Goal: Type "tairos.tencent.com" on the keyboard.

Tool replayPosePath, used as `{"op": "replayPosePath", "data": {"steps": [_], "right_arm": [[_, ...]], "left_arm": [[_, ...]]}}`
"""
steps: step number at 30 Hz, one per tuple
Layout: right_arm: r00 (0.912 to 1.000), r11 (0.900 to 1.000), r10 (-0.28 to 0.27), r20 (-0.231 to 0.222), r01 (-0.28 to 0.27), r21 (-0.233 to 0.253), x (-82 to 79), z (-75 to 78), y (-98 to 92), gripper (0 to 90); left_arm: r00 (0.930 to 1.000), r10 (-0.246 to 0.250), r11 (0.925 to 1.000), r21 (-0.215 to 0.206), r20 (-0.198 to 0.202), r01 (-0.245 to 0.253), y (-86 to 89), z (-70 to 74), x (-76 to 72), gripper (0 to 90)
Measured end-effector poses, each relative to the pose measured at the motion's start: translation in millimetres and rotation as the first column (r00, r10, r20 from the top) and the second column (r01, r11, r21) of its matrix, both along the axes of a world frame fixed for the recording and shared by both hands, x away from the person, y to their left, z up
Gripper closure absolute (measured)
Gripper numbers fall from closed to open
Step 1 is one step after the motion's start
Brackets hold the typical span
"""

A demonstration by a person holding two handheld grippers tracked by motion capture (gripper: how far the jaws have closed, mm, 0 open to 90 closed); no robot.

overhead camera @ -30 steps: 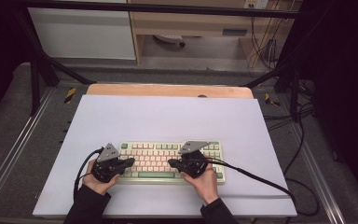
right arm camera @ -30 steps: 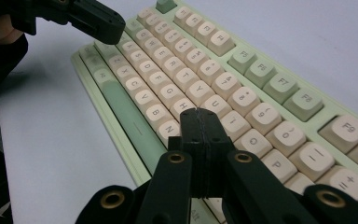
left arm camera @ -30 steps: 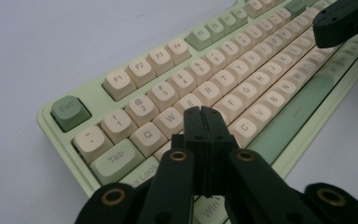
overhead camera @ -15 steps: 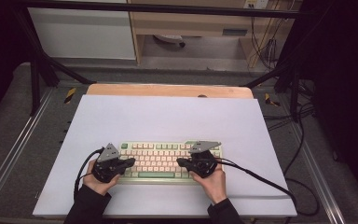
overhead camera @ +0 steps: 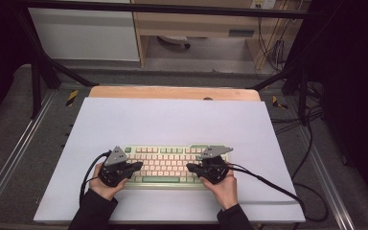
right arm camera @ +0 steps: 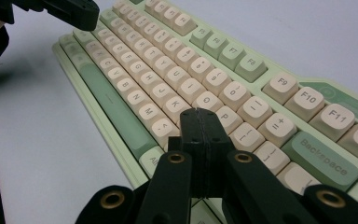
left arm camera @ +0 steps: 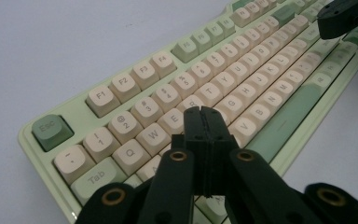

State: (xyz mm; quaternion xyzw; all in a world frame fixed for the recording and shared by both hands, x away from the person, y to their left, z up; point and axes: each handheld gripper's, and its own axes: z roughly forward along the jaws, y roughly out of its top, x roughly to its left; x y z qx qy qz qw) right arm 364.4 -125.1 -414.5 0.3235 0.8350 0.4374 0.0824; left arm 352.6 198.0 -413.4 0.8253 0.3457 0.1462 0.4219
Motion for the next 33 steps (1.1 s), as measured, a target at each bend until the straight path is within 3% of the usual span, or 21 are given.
{"op": "replayPosePath", "data": {"steps": [15, 33], "right_arm": [[1.0000, 1.000, 0.001, 0.004, -0.001, 0.000, -1.4, 0.8, -1.4, 90.0], [1.0000, 1.000, 0.002, 0.007, -0.002, -0.003, -1.2, 0.9, -1.8, 90.0]], "left_arm": [[0.9995, -0.031, 0.9994, 0.013, 0.006, 0.031, -30.9, 6.4, 11.9, 90.0], [0.9998, -0.013, 0.9987, 0.050, -0.018, 0.014, -48.9, -11.0, 29.2, 90.0]]}}
